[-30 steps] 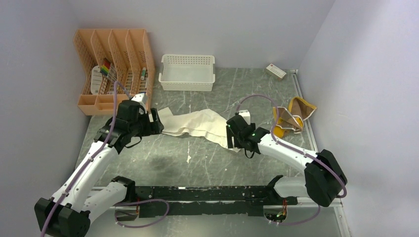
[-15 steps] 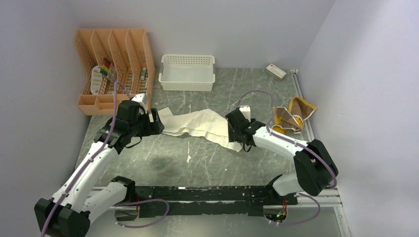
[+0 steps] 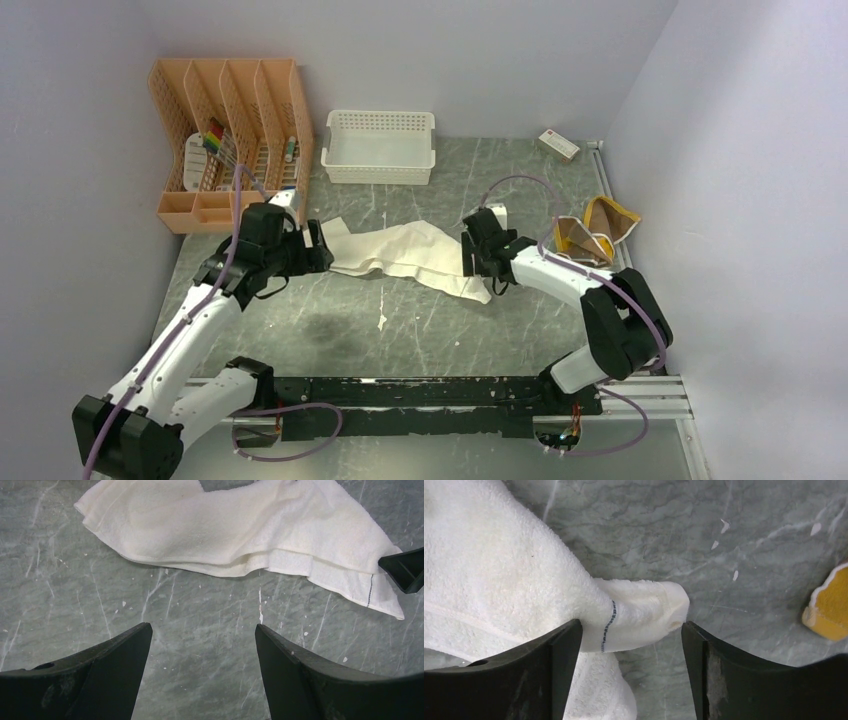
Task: Roll the towels
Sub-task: Flatten out the towel at the center of the board.
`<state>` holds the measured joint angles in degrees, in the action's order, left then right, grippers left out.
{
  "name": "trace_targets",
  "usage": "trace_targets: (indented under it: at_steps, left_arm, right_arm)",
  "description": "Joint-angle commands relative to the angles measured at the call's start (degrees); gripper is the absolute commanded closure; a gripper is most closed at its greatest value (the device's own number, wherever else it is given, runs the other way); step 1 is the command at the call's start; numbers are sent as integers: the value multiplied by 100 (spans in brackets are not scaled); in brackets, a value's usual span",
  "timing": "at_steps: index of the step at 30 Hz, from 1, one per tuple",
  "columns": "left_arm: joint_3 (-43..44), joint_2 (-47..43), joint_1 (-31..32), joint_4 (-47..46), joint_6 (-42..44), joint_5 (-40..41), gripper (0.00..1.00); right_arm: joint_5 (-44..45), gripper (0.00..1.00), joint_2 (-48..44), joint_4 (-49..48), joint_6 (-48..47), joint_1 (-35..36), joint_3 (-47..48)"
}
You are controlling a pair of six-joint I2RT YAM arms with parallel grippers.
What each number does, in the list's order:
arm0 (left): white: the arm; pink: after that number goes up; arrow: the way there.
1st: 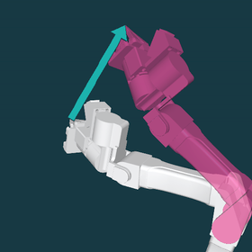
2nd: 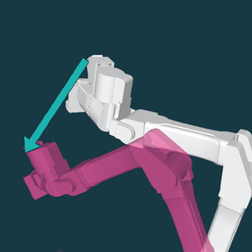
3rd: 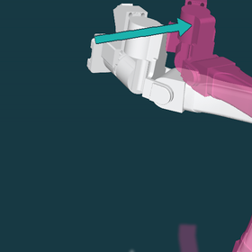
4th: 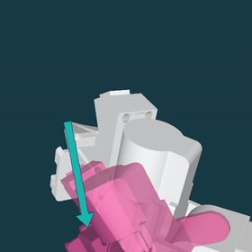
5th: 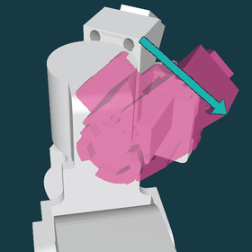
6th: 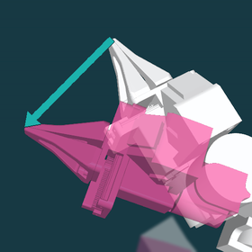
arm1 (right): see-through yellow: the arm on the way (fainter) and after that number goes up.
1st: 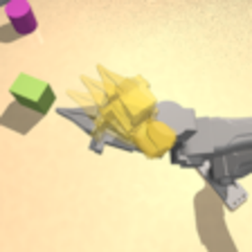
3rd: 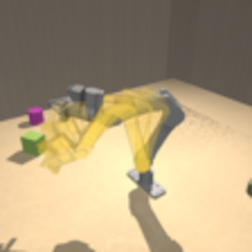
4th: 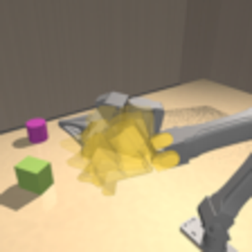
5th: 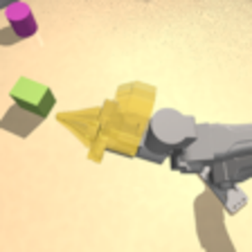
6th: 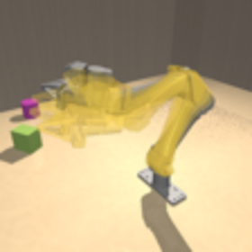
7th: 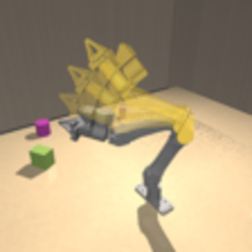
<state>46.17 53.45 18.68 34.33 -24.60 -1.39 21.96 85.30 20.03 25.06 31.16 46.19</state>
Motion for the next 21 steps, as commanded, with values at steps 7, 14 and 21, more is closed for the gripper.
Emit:
trace_targets:
  at_steps: [7, 14, 21]
  left_arm:
    - [416, 1257, -654, -199, -351, 276, 10]
    - [983, 2279, -1178, -677, -606, -194, 1]
    - [793, 3122, -1200, -1141, -1051, -40, 2]
  right_arm:
    - [-568, 23, 49, -609, -120, -342, -194]
    - [-1041, 92, 171, -862, -262, -617, -341]
    - [-1343, 100, -109, -876, -425, -827, -460]
